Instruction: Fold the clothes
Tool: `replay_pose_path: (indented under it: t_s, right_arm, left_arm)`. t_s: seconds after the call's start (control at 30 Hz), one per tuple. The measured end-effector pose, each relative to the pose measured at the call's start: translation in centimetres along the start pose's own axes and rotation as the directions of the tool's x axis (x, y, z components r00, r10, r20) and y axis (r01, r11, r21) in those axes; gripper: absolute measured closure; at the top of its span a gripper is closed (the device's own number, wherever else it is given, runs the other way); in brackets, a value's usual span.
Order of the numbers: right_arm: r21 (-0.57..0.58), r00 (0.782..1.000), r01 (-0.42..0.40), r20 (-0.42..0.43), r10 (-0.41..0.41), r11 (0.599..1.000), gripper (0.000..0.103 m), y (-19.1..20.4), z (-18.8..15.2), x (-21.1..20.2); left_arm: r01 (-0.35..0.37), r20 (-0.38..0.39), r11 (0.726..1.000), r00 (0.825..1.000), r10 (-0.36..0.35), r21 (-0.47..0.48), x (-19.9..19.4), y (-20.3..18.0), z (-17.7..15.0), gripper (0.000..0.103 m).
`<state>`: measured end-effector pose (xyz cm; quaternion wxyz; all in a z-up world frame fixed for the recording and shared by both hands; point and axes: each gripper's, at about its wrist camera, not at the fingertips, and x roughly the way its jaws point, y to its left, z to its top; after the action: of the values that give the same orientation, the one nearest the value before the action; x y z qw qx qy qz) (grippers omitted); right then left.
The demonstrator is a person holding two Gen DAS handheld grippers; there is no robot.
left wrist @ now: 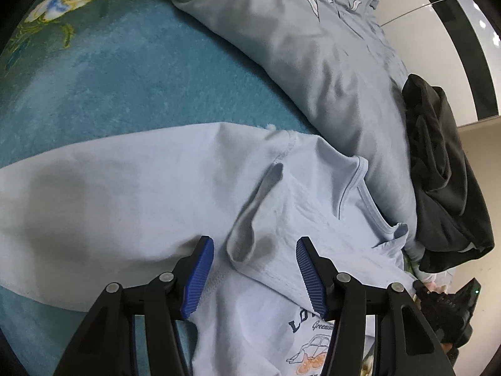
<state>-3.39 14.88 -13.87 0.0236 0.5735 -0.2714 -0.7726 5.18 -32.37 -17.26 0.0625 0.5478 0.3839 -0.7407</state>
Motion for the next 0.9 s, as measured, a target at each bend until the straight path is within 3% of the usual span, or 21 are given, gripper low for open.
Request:
replay_pose_path:
  t_s: [0.1, 0.2, 0.37, 0.5, 0.6, 0.63, 0.67, 0.73, 0.9]
  right_arm:
    - [-0.058, 0.998, 0.052, -0.020, -0.053, 0.997, 0.100, 0.4, 0.4, 0.7]
    - [-0.042, 0.997, 0.073, -0.034, -0.074, 0.996, 0.100, -0.1, 0.4, 1.5]
    - [-0.044, 0.997, 0.065, -0.048, -0.067, 0.997, 0.099, 0.0, 0.1, 1.2]
    - [-0.077, 0.996, 0.078, -0.031, -0.080, 0.994, 0.056, 0.6, -0.2, -0.3]
    - [-0.092, 0.997, 0.079, 0.002, -0.080, 0.993, 0.055, 0.9, -0.9, -2.1]
    - [-0.097, 0.997, 0.083, 0.007, -0.082, 0.992, 0.055, 0.8, -1.1, -2.7]
    - [-0.101, 0.996, 0.084, 0.010, -0.084, 0.991, 0.055, 0.7, -1.4, -3.2]
    - [-0.108, 0.997, 0.083, 0.005, -0.083, 0.991, 0.055, 0.8, -2.0, -3.7]
    - [-0.132, 0.998, 0.060, -0.012, -0.062, 0.989, 0.055, 0.4, -3.3, -4.9]
  left_arm:
    - [0.014, 0.009, 1.000, 1.000, -0.014, -0.018, -0.1, 0.4, 0.0, 0.045]
    - [0.021, 0.022, 1.000, 1.000, -0.021, -0.002, -0.3, 0.3, -0.3, 0.045]
    - [0.037, 0.027, 0.999, 0.999, -0.038, 0.035, -0.5, 0.2, -0.5, 0.047]
    - [0.040, 0.019, 0.998, 0.999, -0.041, 0.045, 0.0, -0.2, -0.6, 0.049]
    - [0.026, 0.039, 0.999, 0.999, -0.028, 0.032, -0.1, 0.1, -0.7, 0.072]
    - [0.022, 0.041, 0.999, 0.999, -0.023, 0.029, 0.0, 0.2, -0.7, 0.091]
    - [0.019, 0.041, 0.999, 0.999, -0.021, 0.031, 0.1, 0.0, -0.7, 0.095]
    - [0.018, 0.061, 0.999, 0.998, -0.021, 0.045, -0.3, -0.1, -0.8, 0.098]
    - [0.017, 0.199, 0.997, 0.980, -0.031, 0.076, -4.1, 0.3, -1.1, 0.099]
